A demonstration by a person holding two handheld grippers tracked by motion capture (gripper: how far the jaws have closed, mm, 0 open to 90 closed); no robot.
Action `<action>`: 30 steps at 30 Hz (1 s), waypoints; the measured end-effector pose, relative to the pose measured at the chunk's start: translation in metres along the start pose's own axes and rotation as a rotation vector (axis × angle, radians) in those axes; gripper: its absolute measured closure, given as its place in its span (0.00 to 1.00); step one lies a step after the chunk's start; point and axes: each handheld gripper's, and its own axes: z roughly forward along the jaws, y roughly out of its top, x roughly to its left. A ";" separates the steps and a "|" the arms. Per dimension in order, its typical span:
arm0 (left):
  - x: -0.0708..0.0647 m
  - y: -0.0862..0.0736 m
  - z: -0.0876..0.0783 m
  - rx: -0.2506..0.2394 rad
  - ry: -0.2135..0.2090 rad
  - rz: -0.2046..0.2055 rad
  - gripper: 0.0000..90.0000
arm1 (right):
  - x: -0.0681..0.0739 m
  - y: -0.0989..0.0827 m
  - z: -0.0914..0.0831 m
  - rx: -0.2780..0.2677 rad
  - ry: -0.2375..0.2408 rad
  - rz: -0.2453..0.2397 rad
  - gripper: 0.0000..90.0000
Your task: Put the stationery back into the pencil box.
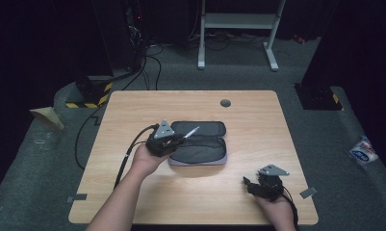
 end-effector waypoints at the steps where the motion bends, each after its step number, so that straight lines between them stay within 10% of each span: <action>1: -0.001 0.000 0.002 -0.001 -0.004 -0.001 0.88 | 0.000 0.000 0.000 0.000 0.000 0.000 0.33; 30: -0.017 0.001 0.059 0.035 -0.059 -0.008 0.88 | 0.000 0.000 0.000 0.000 -0.001 0.000 0.34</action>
